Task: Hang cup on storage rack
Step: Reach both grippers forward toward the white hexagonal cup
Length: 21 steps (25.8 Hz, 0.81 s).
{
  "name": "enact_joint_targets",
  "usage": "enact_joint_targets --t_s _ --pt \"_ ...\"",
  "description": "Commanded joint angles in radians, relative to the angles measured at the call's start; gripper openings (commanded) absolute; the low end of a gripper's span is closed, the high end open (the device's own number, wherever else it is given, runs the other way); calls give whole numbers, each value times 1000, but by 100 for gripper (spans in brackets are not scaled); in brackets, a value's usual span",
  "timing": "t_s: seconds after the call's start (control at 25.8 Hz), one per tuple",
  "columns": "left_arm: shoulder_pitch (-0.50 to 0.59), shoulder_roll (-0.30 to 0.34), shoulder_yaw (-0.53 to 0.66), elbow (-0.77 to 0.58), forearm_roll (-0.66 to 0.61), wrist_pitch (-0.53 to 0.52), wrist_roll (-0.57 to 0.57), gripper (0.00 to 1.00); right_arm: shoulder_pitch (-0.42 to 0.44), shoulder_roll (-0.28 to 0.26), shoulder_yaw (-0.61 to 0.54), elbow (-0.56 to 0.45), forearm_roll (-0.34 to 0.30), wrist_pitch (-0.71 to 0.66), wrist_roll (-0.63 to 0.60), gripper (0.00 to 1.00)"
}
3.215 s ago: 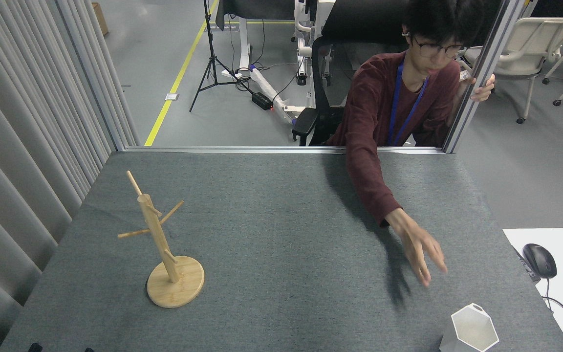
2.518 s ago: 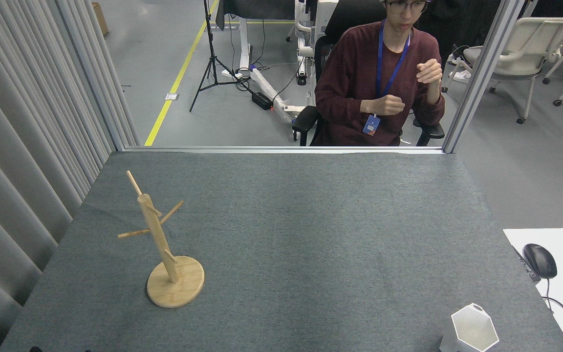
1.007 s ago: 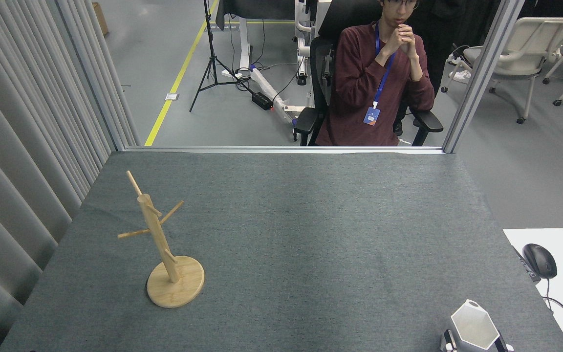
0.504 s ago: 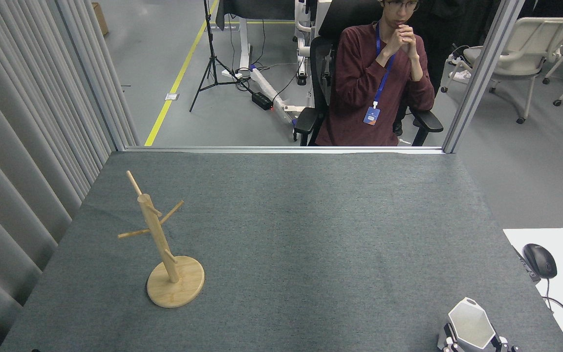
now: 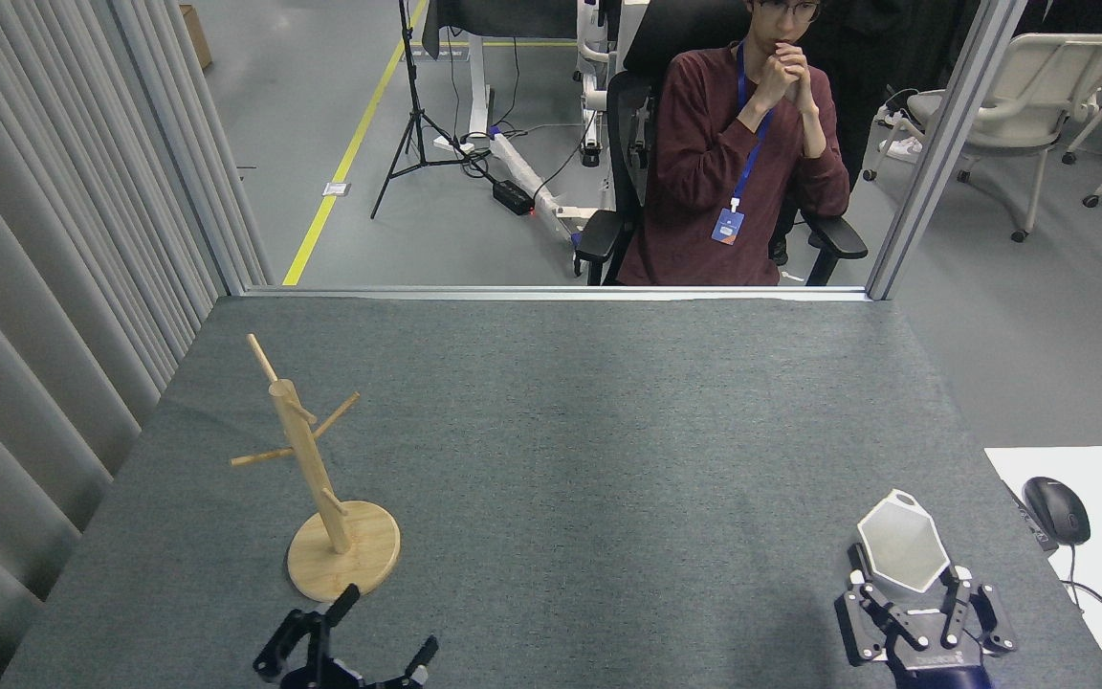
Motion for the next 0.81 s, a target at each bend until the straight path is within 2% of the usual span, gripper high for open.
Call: enact_joint_targets --t_s 0.0,0.12,0.27,0.39,0.54,0.77 --pt "-42 -31 -72 49 -95 6 2 99 44 8 150 -126 8 -23 2 58" --pt "-51 -63 -83 55 -155 5 2 99 67 31 177 -166 60 -21 2 58" --pt "-57 -104 -110 56 -201 8 0 99 110 122 200 -195 100 -27 2 58" --pt "-57 -104 -132 67 -209 17 3 99 111 177 272 -197 143 -18 -1 58" --pt "-52 -101 -138 47 -209 35 26 99 110 246 311 -194 188 -15 -1 58" --pt "-63 -108 -160 12 -209 38 28 99 101 280 364 -174 246 -9 -1 58"
